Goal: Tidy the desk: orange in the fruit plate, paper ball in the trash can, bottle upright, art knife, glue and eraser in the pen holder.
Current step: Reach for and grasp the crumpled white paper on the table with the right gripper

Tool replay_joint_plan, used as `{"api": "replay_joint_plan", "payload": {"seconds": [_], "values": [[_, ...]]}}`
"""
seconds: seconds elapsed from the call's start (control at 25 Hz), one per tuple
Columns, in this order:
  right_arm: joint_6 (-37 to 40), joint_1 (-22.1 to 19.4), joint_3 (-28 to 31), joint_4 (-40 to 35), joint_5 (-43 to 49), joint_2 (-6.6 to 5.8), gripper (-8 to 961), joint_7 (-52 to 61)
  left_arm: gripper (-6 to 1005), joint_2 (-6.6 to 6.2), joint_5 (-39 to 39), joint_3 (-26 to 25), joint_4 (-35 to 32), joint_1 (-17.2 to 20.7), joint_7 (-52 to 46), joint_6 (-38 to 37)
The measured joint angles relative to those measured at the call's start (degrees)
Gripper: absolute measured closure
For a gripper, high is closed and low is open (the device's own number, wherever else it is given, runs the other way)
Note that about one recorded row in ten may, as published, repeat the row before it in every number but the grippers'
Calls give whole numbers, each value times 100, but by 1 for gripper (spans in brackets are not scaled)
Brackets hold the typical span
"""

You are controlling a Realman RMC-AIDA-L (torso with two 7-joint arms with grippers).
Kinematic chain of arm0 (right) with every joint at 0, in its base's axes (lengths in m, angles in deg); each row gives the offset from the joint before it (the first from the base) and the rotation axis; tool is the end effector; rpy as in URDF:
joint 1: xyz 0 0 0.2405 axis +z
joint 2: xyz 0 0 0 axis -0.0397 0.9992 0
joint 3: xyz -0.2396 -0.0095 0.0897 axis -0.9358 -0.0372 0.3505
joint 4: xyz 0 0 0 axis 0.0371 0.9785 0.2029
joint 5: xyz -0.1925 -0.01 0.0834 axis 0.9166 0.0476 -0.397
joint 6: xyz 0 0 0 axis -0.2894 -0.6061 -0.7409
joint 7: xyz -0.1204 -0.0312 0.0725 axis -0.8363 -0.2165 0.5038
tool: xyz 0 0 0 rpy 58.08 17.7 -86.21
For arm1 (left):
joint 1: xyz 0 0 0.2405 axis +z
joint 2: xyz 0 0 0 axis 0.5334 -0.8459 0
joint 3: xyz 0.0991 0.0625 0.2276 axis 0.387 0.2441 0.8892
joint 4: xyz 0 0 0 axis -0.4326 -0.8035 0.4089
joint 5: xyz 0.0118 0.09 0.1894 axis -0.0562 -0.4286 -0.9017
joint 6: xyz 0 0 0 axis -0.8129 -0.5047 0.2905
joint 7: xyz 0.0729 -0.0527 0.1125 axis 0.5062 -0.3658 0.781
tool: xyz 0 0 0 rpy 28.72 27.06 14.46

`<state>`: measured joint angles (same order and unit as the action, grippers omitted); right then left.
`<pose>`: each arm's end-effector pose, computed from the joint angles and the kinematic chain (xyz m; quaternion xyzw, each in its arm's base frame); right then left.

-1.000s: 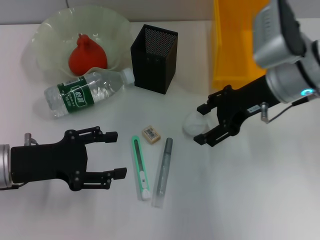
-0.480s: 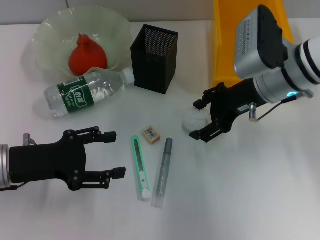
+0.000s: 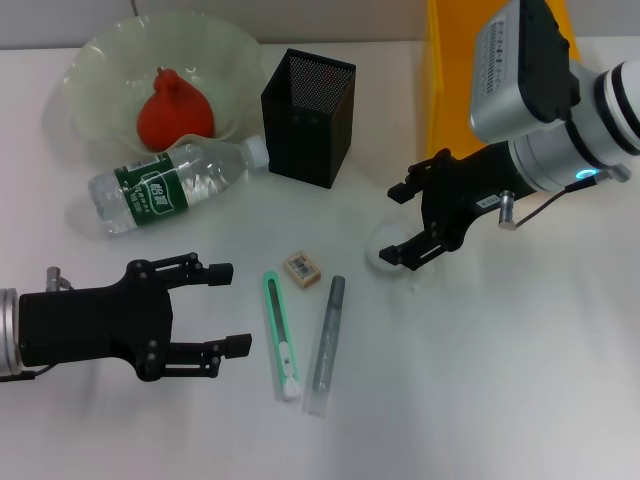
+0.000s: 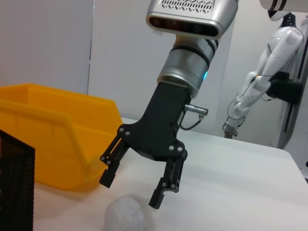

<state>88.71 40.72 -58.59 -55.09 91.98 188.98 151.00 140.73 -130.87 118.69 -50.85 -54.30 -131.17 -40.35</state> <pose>0.1780 0.3847 -0.0428 -0.9924 0.0566 -0.0673 0.0859 -0.2968 0.2680 -0.0057 -0.9568 -0.1223 -0.2521 0.0771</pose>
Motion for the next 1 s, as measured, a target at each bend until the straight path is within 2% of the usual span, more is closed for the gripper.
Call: {"api": "replay_joint_plan", "payload": {"seconds": [0.56,1.0], "values": [[-878,-22,-685,471,-98,13,209,-94,157,8,0,0,0,0,-1,1],[-911,-29,-724,522,-171,12,283,-58,156,19,0,-9,0,18,-1,271]]}}
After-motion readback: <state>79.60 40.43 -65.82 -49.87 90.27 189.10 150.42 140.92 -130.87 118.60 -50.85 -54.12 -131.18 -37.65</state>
